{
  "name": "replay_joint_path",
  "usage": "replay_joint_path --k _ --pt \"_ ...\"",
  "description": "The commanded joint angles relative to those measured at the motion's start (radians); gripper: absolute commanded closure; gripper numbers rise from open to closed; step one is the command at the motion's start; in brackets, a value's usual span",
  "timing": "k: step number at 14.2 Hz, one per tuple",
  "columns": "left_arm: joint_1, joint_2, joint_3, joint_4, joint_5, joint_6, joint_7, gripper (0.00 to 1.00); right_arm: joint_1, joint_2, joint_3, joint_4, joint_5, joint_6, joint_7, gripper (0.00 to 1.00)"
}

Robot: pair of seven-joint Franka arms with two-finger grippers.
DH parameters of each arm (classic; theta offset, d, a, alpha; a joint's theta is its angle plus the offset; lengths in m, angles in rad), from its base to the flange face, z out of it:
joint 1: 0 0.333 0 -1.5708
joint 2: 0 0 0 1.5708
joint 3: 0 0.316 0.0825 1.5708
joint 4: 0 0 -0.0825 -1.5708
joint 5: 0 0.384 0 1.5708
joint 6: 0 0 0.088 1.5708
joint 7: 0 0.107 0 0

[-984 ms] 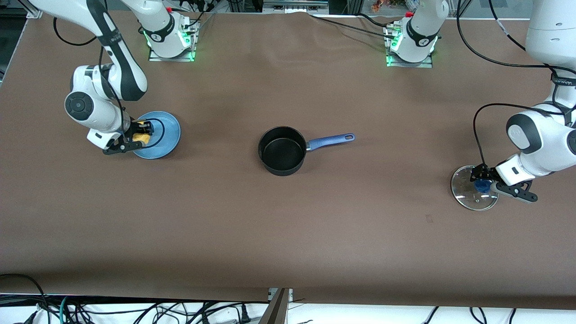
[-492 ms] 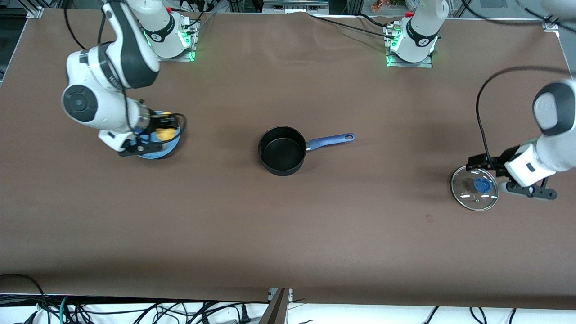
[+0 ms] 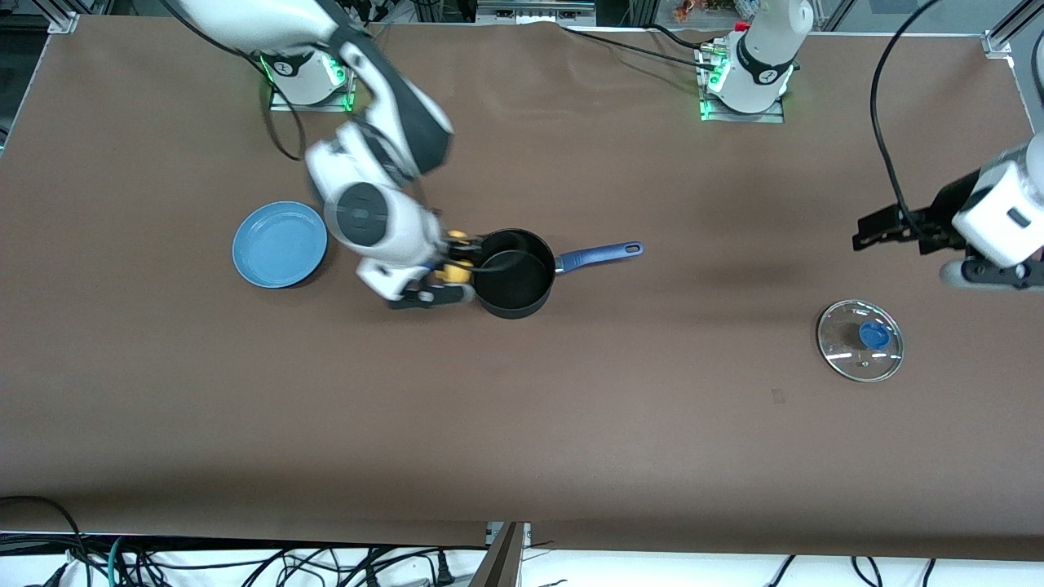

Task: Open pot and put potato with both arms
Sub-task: 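Carry the potato over the saucepan with the right gripper while the left gripper withdraws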

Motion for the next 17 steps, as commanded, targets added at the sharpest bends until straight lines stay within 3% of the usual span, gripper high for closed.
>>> replay_joint_path --k 1,3,9,10,11,12,15,17 --pt "-0.012 -0.005 0.013 0.002 0.011 -0.025 -0.009 0.00 0.073 0.108 -0.012 0.082 -0.007 0.096 0.075 0.86" --pt "-0.012 -0.002 0.013 0.003 0.013 -0.025 -0.009 0.00 0.110 0.154 -0.014 0.079 -0.038 0.169 0.125 0.86" --pt "-0.014 0.000 0.020 0.008 0.025 -0.023 0.000 0.00 0.142 0.237 -0.028 0.061 -0.116 0.180 0.150 0.82" --pt "-0.014 0.000 0.028 0.008 0.023 -0.023 0.000 0.00 0.146 0.241 -0.028 0.059 -0.116 0.180 0.150 0.68" --pt "-0.014 0.000 0.029 0.008 0.023 -0.025 -0.003 0.00 0.150 0.241 -0.029 0.059 -0.116 0.180 0.152 0.30" --pt "-0.014 0.000 0.029 0.008 0.022 -0.025 -0.007 0.00 0.152 0.238 -0.029 0.059 -0.118 0.179 0.149 0.00" --pt "-0.014 0.003 0.029 0.008 0.019 -0.023 -0.008 0.00 0.143 0.202 -0.031 0.067 -0.118 0.159 0.139 0.00" --pt "-0.017 0.003 0.029 0.008 0.022 -0.023 -0.007 0.00 0.135 0.128 -0.054 0.068 -0.116 0.096 0.138 0.00"
